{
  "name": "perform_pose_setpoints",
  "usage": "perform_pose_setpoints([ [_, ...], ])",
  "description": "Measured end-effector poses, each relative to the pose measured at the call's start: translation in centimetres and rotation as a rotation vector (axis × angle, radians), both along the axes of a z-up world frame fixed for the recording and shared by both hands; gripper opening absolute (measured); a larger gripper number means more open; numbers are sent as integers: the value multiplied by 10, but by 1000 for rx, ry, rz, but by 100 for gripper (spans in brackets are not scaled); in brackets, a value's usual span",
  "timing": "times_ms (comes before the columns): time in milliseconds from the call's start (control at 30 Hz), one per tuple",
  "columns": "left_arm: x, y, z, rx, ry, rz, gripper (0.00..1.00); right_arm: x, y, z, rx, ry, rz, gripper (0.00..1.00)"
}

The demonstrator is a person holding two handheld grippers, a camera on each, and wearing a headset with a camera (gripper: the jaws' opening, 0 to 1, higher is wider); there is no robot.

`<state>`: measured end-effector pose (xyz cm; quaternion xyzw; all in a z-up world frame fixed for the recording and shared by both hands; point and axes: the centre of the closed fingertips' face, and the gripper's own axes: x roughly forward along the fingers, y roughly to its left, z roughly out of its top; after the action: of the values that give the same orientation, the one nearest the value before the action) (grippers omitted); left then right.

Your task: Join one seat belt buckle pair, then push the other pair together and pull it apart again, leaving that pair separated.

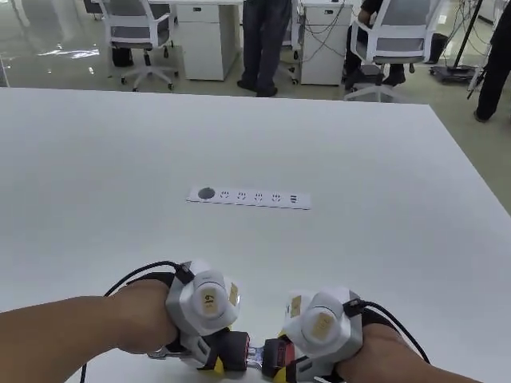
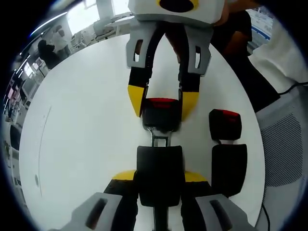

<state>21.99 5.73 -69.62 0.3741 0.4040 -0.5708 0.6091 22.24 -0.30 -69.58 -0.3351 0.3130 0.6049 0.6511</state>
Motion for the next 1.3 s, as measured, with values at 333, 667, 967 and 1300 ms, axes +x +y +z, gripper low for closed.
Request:
perform_pose_setpoints([
  [333, 1, 0, 2, -47, 0, -8, 33, -2, 8, 3, 33, 16, 3, 30],
  [667, 3, -1, 2, -50, 1, -22, 33, 1, 17, 4, 16, 0, 7, 30],
  [967, 3, -2, 2, -47, -1, -28, 33, 3, 18, 3, -2, -4, -3, 31],
  [1300, 2, -1, 3, -71, 4, 2, 34, -1, 4, 6, -40, -10, -19, 31],
])
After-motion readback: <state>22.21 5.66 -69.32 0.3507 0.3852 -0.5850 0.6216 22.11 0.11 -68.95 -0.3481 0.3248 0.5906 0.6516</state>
